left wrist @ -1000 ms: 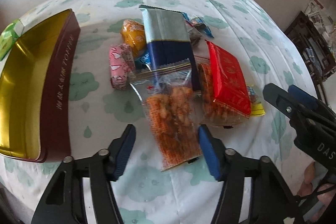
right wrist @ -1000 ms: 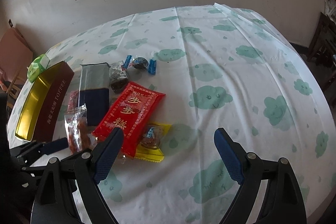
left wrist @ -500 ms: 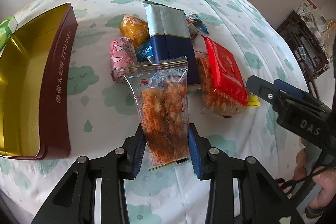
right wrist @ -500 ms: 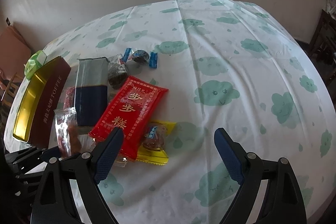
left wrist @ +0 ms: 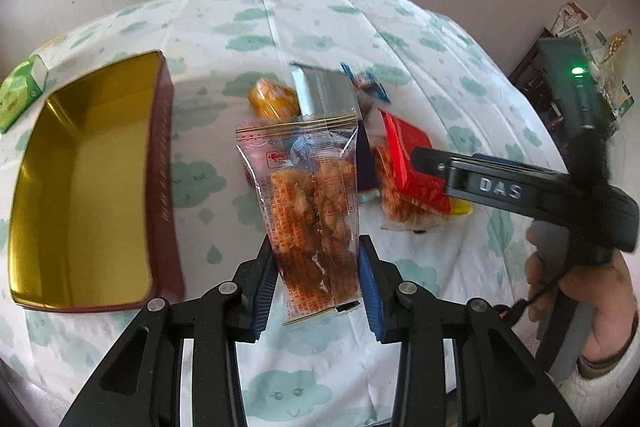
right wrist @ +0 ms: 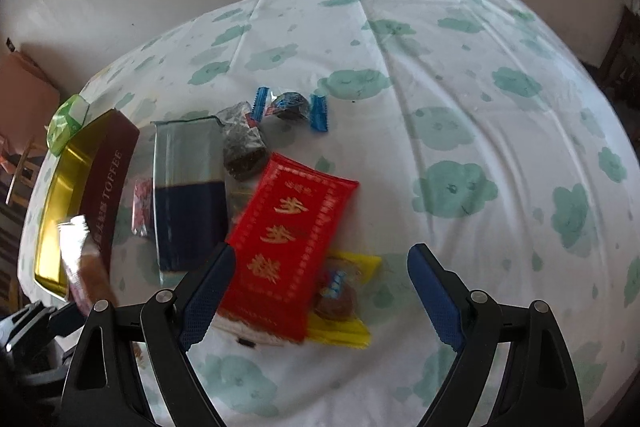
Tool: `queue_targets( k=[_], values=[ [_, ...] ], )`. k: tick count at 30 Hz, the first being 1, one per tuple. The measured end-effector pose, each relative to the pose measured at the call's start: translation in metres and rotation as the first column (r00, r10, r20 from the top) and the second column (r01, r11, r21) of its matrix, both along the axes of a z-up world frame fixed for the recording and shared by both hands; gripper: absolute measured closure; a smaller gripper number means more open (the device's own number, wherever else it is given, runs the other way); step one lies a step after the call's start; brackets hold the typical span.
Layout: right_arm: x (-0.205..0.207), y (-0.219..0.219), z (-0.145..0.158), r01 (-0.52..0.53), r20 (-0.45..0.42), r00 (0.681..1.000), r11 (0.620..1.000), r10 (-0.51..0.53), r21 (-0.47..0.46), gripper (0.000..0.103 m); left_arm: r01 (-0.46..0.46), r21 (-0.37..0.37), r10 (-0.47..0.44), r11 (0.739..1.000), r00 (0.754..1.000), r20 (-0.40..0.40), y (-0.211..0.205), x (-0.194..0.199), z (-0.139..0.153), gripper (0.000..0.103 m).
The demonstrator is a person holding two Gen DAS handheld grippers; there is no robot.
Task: Organize snacks
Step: 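Drop the cracker bag into the tray with the left gripper while the right grasps the red packet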
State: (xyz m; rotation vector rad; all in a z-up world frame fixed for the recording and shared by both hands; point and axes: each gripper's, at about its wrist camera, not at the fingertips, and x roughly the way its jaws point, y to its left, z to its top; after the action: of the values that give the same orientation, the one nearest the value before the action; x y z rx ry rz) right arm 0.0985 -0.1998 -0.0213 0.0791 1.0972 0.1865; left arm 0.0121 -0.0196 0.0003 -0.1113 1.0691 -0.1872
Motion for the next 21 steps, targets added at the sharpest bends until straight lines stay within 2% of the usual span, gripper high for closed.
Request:
queue_targets(
  k=[11,14,21],
  values=[
    [0.027,0.014,-0.01,0.01,-0.143,0.99,1.0,-0.006,0.027,0.028,-0.111,0.042,0.109,0.993,0.993,0.041,0.064,0.008,0.019,0.068],
    [0.029,0.018,-0.015,0.011,-0.182,0.983,0.999,-0.004,0.038,0.034,-0.149,0.064,0.147,0.987,0.988,0.04,0.086,0.01,0.018,0.068],
    [0.032,0.021,-0.017,0.036,-0.198,0.98,0.998,-0.026,0.05,0.046,-0.217,0.112,0.218,0.97,0.976,0.002,0.128,0.012,0.002,0.068]
  ],
)
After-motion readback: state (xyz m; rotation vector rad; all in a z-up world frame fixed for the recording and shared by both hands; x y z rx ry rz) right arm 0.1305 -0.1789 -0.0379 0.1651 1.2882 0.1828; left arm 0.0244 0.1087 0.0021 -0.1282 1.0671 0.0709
